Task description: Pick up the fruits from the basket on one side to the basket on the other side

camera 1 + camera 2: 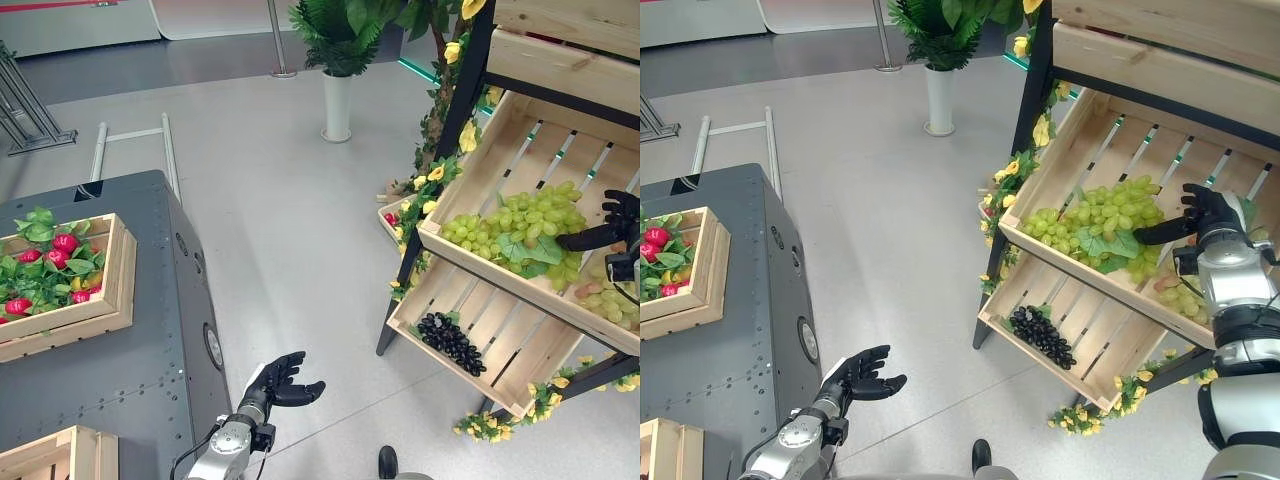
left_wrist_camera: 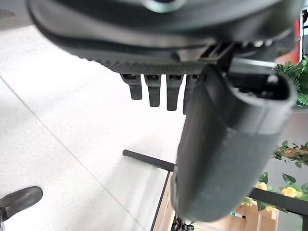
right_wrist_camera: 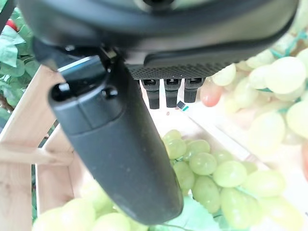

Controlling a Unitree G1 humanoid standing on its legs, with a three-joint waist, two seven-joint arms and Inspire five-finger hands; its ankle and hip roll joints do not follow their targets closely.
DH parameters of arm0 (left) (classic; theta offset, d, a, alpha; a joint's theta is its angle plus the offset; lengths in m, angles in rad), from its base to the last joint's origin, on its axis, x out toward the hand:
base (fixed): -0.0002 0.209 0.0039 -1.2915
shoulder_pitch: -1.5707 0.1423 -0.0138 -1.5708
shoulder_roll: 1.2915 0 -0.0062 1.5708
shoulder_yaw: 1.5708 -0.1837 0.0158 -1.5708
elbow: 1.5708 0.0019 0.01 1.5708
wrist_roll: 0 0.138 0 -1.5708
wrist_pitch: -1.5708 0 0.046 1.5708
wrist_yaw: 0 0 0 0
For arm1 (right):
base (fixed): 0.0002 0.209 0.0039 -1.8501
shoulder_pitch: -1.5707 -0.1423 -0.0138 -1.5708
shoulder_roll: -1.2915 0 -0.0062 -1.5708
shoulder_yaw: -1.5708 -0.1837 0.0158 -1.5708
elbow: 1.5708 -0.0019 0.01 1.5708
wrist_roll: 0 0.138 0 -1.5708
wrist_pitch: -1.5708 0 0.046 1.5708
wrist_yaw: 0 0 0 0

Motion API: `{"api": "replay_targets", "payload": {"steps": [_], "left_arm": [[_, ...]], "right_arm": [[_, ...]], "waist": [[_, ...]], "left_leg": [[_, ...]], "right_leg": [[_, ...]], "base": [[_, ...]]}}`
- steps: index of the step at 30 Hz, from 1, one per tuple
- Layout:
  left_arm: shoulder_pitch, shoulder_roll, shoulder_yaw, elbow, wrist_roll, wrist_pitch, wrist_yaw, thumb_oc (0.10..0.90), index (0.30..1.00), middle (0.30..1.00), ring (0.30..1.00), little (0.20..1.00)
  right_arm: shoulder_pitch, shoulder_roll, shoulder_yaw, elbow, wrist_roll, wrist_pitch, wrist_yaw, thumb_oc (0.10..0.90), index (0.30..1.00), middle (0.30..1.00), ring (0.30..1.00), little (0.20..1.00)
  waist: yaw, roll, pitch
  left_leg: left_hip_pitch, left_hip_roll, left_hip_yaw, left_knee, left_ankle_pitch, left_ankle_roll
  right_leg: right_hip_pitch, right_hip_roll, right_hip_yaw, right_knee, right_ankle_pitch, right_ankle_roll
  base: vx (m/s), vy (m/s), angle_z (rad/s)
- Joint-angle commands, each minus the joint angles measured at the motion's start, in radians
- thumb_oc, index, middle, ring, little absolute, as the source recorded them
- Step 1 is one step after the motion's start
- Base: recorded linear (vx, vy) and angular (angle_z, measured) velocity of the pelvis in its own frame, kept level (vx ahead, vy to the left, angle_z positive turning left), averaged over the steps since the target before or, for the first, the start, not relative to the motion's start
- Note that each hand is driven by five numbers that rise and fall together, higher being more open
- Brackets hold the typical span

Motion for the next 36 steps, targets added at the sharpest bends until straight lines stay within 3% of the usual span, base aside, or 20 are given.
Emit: {"api": "replay_targets", "payload": {"steps": [1,5,12,16,20,27,36], "left_arm": [[-0.075,0.034,-0.026,-0.054,-0.019,-0.109,-0.003,0.8,0.9,0.9,0.9,0.9],[-0.077,0.031,-0.017,-0.054,-0.022,-0.112,0.005,0.8,0.9,0.9,0.9,0.9],[-0.065,0.016,0.018,-0.06,-0.01,-0.112,0.007,0.8,0.9,0.9,0.9,0.9],[-0.055,-0.004,0.044,-0.073,0.006,-0.104,0.027,0.8,0.9,0.9,0.9,0.9],[-0.057,-0.021,0.051,-0.065,0.013,-0.107,0.044,0.8,0.9,0.9,0.9,0.9],[-0.061,-0.041,0.059,-0.07,0.026,-0.111,0.076,0.8,0.9,0.9,0.9,0.9],[-0.048,-0.063,0.056,-0.084,0.039,-0.124,0.127,0.8,0.9,0.9,0.9,0.9]], "right_arm": [[-0.181,-0.132,0.056,-0.067,-0.032,-0.15,-0.105,0.8,0.9,0.9,0.9,0.9],[-0.138,-0.107,0.015,-0.188,-0.03,-0.225,-0.116,0.8,0.9,0.9,0.9,0.9],[0.059,0.0,-0.096,-0.472,-0.103,-0.267,-0.147,0.8,0.9,0.9,0.9,0.9],[0.205,0.106,-0.167,-0.663,-0.24,-0.311,-0.198,0.8,0.9,0.9,0.9,0.9],[0.276,0.169,-0.187,-0.797,-0.255,-0.32,-0.191,0.8,0.9,0.9,0.9,0.9],[0.348,0.228,-0.173,-0.911,-0.254,-0.345,-0.141,0.8,0.9,0.9,0.9,0.9],[0.455,0.309,-0.165,-1.011,-0.355,-0.438,-0.233,0.8,0.9,0.9,0.9,0.9]], "waist": [[-0.002,-0.021,-0.032],[-0.01,-0.016,-0.032],[-0.027,-0.006,-0.029],[-0.045,0.002,-0.024],[-0.058,0.009,-0.018],[-0.065,0.013,-0.012],[-0.073,0.023,-0.006]], "left_leg": [[-0.015,-0.04,-0.028,0.01,-0.074,0.039],[-0.016,-0.041,-0.026,0.01,-0.076,0.039],[-0.014,-0.042,-0.021,0.01,-0.079,0.044],[-0.008,-0.041,-0.011,0.01,-0.084,0.05],[-0.006,-0.04,-0.001,0.01,-0.086,0.052],[-0.001,-0.04,0.01,0.01,-0.089,0.054],[0.001,-0.038,0.018,0.01,-0.089,0.057]], "right_leg": [[0.112,0.053,-0.064,0.007,-0.122,-0.045],[0.109,0.051,-0.063,0.007,-0.123,-0.043],[0.108,0.046,-0.061,0.007,-0.126,-0.041],[0.11,0.045,-0.053,0.007,-0.128,-0.039],[0.109,0.045,-0.044,0.007,-0.128,-0.037],[0.109,0.045,-0.037,0.007,-0.127,-0.037],[0.108,0.046,-0.033,0.007,-0.127,-0.036]], "base": [[0.0,0.0,0.0],[0.0,0.0,0.0],[0.0,0.0,0.0],[0.0,0.0,0.0],[0.0,0.003,-0.02],[0.0,-0.001,-0.01],[0.0,-0.002,-0.01]]}}
